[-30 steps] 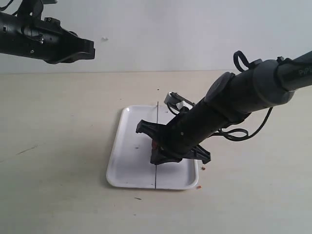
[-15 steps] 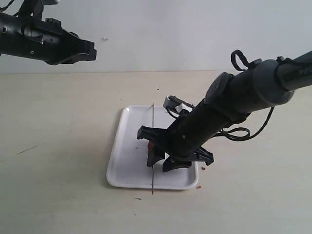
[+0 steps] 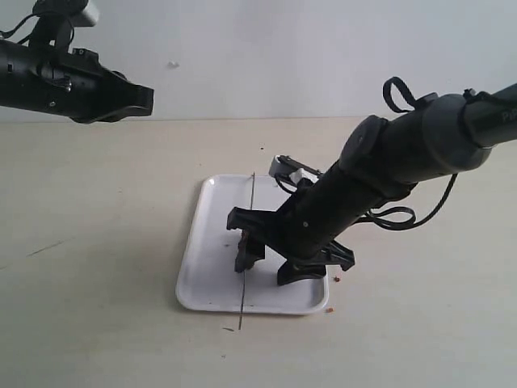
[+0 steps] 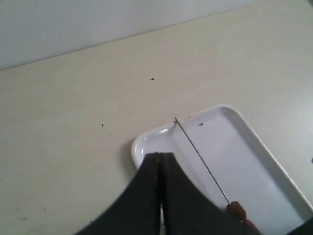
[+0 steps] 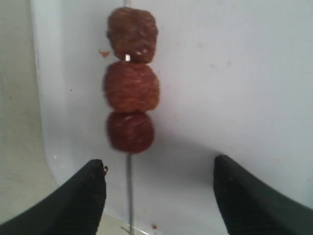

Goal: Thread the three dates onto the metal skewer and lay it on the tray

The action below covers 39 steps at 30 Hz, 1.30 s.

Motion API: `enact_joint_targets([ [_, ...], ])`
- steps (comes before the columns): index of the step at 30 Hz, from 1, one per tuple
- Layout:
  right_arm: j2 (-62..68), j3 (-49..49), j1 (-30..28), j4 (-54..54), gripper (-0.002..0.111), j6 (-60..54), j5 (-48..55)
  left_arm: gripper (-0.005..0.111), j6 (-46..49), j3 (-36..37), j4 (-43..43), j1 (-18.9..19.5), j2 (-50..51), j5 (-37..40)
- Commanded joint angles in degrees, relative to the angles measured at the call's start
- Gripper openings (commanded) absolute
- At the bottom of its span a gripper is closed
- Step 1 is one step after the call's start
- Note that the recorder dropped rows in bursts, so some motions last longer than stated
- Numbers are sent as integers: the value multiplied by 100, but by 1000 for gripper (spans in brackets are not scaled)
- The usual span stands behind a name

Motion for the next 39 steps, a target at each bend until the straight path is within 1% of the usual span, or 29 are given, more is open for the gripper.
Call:
enact_joint_targets([
  [1,11,1,5,-406,66,-46,-1,0,90,13,-11,25,-65,-70],
  [5,11,1,5,-748,62,247,55,0,103,13,-11,25,-65,-70],
  [8,-96,1,5,-812,62,196,-129,0,130,52,-44,25,-97,-5],
  [10,-292,1,5,-837,62,29,-314,0,228,205,-106,25,-219,-115],
  [12,-548,1,5,-837,61,-283,-424,0,501,432,-401,25,-376,-368],
  [14,-859,1,5,-961,57,-437,-483,0,880,719,-812,25,-608,-669],
  [15,-1046,1,5,-1154,52,-465,-539,0,1114,901,-1075,25,-742,-856],
  [16,-1444,1,5,-1625,41,-465,-707,0,1766,1246,-1670,25,-1049,-1021],
  [17,-1843,1,5,-2056,27,-453,-859,0,2534,1659,-2389,25,-1499,-988],
  [18,-1997,11,5,-2186,21,-453,-909,0,2884,1874,-2708,25,-1698,-893],
  [19,-2369,11,5,-2416,7,-453,-1012,0,3874,2311,-3435,25,-2239,-586],
  [20,-2516,24,5,-2497,2,-453,-1050,0,4117,2483,-3435,25,-2474,-476],
  [21,-2927,141,5,-2538,0,-558,-1261,0,4216,2878,-3435,25,-3080,-295],
  [22,-3154,220,5,-2538,0,-638,-1388,0,4229,3002,-3435,25,-3388,-283],
  [23,-3646,517,5,-2538,0,-818,-1745,0,4243,3404,-3435,25,-4015,-364],
  [24,-4125,885,5,-2538,0,-964,-2074,0,4176,3659,-3435,34,-4589,-596],
  [25,-4401,1081,5,-2573,0,-964,-2251,0,4078,3779,-3435,34,-4905,-795],
  [26,-4838,1357,5,-2620,0,-964,-2480,0,3862,3957,-3435,34,-5419,-1195],
  [28,-5578,1942,5,-2620,0,-964,-2758,0,3673,4310,-3435,34,-6346,-1755],
  [32,-7090,2934,5,-2606,0,-1046,-2878,0,3084,5023,-3435,34,-8230,-1832],
  [37,-8420,3673,5,-2606,0,-1035,-2930,0,2662,5661,-3435,34,-9529,-1890],
  [39,-8909,3935,5,-2606,0,-882,-2956,0,2607,5917,-3435,34,-9733,-1903],
])
